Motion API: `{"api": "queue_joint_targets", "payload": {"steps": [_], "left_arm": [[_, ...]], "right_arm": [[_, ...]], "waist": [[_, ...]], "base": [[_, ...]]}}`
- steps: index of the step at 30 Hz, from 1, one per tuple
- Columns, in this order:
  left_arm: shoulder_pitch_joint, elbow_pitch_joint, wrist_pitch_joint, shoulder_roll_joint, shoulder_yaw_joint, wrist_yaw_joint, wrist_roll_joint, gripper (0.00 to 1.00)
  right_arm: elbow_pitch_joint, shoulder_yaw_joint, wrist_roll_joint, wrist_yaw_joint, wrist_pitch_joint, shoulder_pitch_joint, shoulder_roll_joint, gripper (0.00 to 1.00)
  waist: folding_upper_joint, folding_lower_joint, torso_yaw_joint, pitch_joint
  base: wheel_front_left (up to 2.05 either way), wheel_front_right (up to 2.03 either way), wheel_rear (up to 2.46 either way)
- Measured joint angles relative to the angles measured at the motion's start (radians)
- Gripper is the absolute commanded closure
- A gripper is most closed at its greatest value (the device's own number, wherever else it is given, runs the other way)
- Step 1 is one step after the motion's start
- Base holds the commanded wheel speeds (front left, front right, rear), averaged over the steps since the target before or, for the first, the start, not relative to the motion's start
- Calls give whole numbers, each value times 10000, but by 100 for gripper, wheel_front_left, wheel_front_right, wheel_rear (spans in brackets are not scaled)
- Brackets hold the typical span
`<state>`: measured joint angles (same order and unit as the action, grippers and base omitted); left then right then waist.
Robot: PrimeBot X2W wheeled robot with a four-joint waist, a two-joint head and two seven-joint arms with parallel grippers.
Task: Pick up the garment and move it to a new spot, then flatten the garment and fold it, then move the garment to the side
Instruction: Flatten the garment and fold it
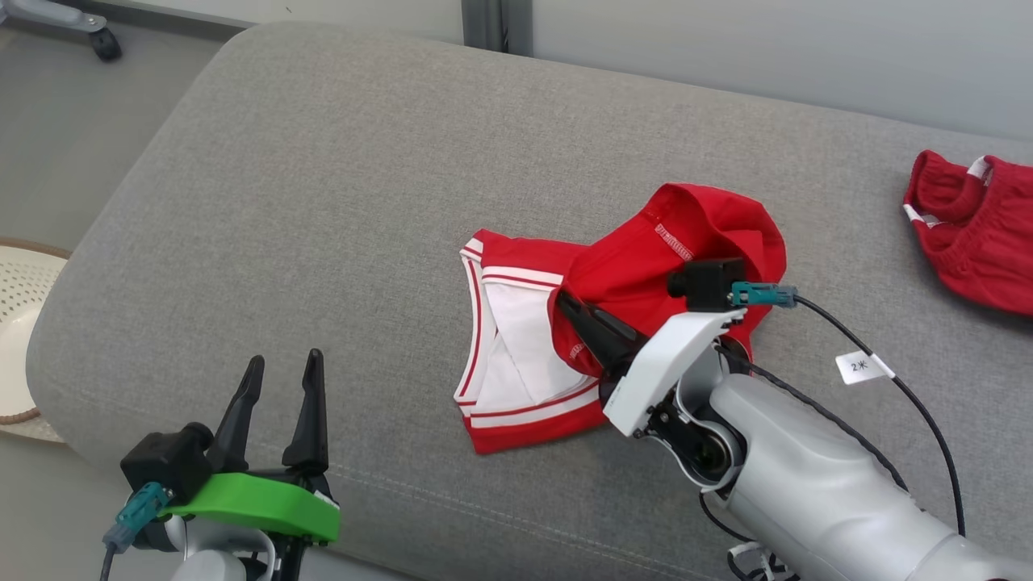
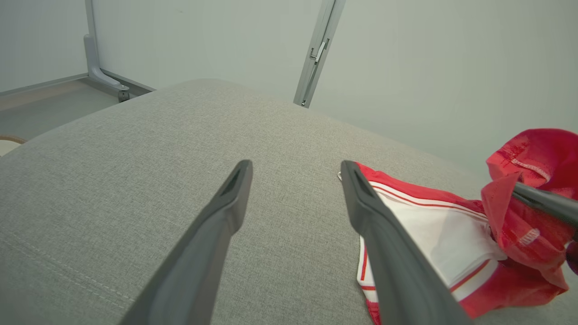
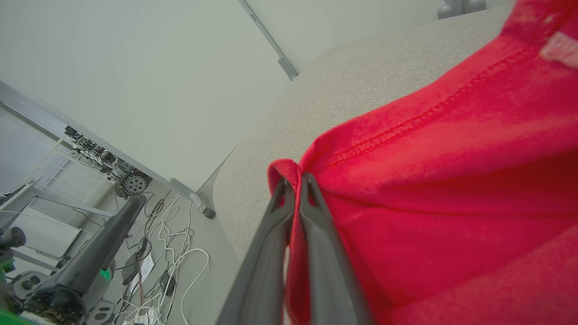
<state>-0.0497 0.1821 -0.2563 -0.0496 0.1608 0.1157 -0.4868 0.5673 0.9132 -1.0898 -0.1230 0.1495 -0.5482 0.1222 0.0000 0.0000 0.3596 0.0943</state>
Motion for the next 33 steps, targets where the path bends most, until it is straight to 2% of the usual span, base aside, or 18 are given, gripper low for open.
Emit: {"api": "queue_joint_targets", "payload": {"steps": [8,9,11,12,18,23,26,28,33], "left_arm": [[0,-10,0,25,8,67,0,0],[0,-15,0,27,-19,77,0,0],[-1,-12,0,27,-31,77,0,0],[-1,-10,0,29,-31,77,0,0],[-1,-17,0,44,-251,77,0,0],[1,-15,0,50,-385,79,19,0],[29,-33,0,52,-487,79,113,0],[117,-61,0,50,-546,79,165,0],[189,-123,0,50,-520,86,255,0]], "right_arm": [[401,744,180,0,-514,-709,-349,100],[523,886,211,0,-654,-783,-385,89],[754,1089,272,0,-792,-834,-431,17],[846,1198,272,0,-907,-844,-435,0],[500,1570,-27,0,-1074,-894,-529,0],[-583,1344,-884,0,-853,-890,-518,0],[-1024,1058,-932,-2,-497,-891,-439,0],[-1221,754,-936,-2,-138,-894,-123,0],[-1035,-257,-662,0,894,-905,1467,0]], "waist": [[0,0,312,201],[0,0,333,232],[0,0,369,265],[0,0,377,274],[0,0,284,275],[0,0,53,159],[0,0,-149,77],[0,0,-314,31],[0,0,-821,-64]], "base": [[0,0,0],[0,0,0],[0,0,0],[0,0,0],[0,0,0],[0,0,0],[0,0,0],[0,0,0],[0,0,0]]}}
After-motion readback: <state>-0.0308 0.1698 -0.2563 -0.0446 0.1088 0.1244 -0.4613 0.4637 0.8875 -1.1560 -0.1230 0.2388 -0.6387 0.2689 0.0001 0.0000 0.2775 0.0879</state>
